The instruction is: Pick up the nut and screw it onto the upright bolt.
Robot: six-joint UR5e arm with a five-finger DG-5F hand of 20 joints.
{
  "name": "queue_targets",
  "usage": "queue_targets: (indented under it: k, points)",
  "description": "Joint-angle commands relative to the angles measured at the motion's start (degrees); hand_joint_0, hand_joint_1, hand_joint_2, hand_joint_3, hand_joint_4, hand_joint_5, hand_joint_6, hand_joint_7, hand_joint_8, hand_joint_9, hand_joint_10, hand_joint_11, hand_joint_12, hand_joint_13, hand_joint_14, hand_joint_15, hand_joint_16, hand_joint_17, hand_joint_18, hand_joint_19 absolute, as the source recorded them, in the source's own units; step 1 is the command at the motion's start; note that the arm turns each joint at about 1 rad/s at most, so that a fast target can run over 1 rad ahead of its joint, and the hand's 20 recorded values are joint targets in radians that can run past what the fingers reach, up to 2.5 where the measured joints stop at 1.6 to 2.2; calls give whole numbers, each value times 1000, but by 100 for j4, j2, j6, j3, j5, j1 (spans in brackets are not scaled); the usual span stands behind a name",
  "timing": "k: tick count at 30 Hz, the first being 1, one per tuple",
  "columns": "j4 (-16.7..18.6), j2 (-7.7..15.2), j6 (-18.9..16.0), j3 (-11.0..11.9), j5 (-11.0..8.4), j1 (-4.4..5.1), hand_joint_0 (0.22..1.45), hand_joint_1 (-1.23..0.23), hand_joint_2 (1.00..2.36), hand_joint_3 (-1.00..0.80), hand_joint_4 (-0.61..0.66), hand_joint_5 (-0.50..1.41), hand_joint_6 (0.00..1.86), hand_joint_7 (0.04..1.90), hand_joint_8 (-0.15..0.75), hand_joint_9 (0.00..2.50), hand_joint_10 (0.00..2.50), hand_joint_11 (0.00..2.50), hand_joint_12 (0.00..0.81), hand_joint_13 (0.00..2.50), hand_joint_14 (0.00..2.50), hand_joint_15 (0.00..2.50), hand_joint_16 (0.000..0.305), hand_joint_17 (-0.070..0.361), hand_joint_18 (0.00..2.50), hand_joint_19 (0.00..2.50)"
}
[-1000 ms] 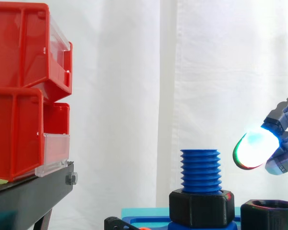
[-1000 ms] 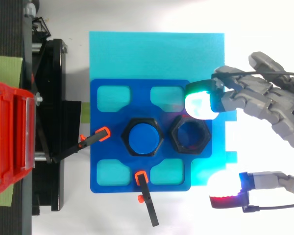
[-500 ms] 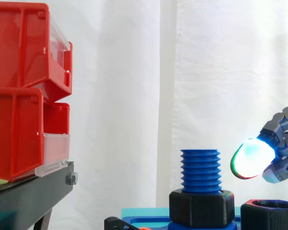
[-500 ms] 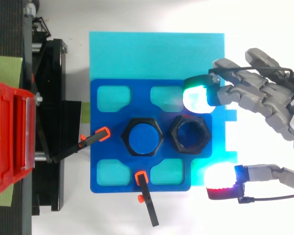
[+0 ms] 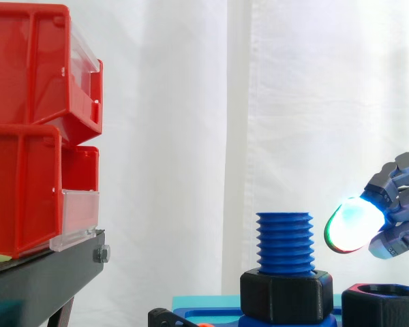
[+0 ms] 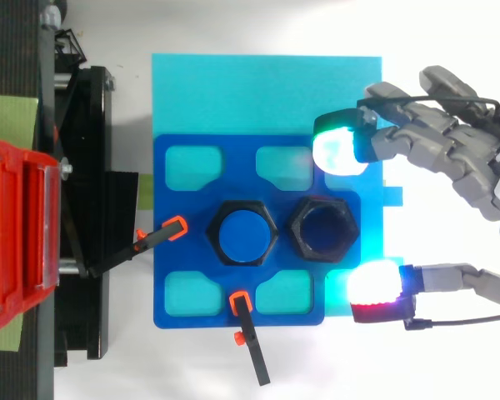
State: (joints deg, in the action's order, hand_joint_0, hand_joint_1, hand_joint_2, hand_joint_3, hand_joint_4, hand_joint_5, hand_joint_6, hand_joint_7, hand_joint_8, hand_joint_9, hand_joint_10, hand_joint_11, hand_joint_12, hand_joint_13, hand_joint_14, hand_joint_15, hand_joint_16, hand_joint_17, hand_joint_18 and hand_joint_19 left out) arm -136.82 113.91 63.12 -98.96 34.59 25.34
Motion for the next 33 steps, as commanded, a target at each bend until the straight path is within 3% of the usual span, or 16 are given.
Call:
queue_targets:
  k: [1,33]
  points:
    - [-2,0,-1,0,-14,-3,389,-881,1000,-500,219,-269,502,687,312,241,0,0,438,280,0,0,59,132,145,0]
    - [7,0,-107,0,-84,50,398,-818,1000,-500,221,-264,502,688,314,251,0,0,435,299,0,0,58,130,162,0]
